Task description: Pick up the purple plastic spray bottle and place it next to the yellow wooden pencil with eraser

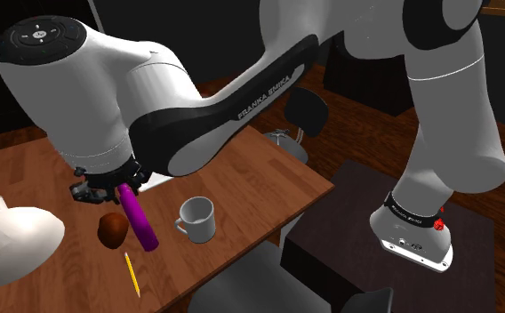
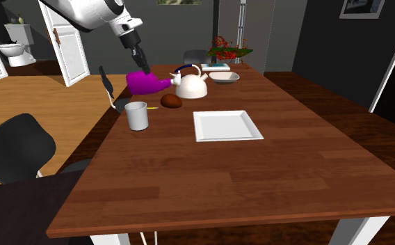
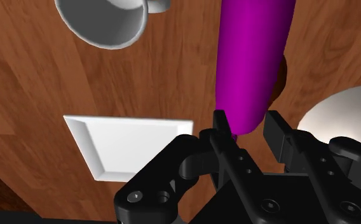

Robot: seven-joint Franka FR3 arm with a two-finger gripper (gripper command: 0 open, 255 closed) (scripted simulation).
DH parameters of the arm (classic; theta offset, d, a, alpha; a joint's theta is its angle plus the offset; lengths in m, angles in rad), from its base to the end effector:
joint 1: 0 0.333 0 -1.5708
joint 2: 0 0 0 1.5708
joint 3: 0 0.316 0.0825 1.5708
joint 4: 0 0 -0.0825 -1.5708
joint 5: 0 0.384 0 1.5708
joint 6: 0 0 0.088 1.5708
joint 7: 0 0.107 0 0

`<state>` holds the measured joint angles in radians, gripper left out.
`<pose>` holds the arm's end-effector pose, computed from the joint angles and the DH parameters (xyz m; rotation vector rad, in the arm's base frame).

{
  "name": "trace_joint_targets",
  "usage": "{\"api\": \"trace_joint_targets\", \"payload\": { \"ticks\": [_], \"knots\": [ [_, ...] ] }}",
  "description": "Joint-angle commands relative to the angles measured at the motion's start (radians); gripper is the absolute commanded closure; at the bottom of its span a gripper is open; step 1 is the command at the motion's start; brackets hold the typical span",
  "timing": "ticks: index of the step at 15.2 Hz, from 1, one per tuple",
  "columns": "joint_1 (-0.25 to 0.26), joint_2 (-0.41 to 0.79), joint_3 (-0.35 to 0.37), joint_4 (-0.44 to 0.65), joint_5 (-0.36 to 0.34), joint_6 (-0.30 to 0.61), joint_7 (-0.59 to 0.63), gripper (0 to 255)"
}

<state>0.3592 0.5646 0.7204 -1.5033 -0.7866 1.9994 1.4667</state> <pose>0.4419 0.5452 0.4110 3.0491 -0.2694 0.5850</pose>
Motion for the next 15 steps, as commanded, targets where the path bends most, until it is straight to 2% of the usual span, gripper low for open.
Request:
{"api": "trace_joint_targets", "payload": {
  "ticks": [1,15],
  "knots": [
    [0.003,0.011,-0.006,-0.008,-0.011,0.015,0.011,255],
    [0.022,0.087,-0.054,-0.072,-0.09,0.128,0.095,255]
  ]
}}
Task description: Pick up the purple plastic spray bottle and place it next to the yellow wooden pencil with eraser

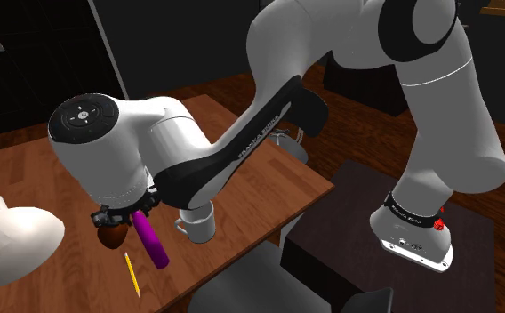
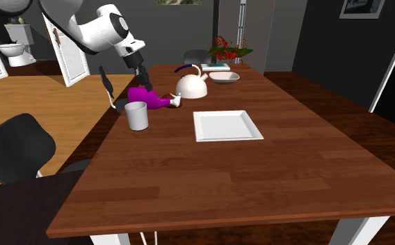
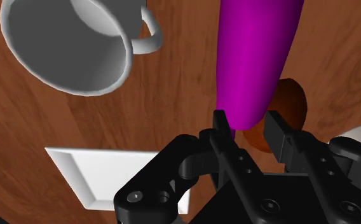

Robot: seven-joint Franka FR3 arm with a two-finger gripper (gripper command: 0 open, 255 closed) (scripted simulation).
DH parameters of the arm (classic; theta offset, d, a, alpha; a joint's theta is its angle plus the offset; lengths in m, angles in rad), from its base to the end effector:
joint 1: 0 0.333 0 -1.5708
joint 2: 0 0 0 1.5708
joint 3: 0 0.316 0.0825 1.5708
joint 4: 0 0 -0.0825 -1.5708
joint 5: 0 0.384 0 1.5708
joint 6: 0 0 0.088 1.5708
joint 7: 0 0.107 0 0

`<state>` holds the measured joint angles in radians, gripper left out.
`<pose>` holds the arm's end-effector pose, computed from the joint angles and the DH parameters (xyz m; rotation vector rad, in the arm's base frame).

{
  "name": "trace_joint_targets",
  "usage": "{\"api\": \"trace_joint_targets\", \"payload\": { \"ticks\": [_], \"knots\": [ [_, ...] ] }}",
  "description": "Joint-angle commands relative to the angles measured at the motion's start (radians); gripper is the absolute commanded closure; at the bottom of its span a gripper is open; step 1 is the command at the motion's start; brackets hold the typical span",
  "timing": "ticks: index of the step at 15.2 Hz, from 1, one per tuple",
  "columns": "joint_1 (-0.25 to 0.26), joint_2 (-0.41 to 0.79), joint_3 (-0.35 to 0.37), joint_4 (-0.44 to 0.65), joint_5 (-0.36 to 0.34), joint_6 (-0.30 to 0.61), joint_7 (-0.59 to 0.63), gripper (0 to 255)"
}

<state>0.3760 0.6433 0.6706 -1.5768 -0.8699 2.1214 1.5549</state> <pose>0.4424 0.5450 0.3323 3.0491 -0.2696 0.5844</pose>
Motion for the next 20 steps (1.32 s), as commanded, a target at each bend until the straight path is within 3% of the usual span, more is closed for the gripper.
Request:
{"api": "trace_joint_targets", "payload": {
  "ticks": [1,11,12,17,20],
  "knots": [
    [0.007,0.015,-0.008,-0.002,-0.013,0.013,0.013,255],
    [0.013,0.034,-0.02,-0.008,-0.031,0.033,0.029,255],
    [0.013,0.034,-0.02,-0.008,-0.031,0.033,0.029,0],
    [0.013,0.034,-0.02,-0.008,-0.031,0.033,0.029,0],
    [0.002,-0.032,0.016,-0.022,0.015,-0.014,0.012,0]
  ]
}}
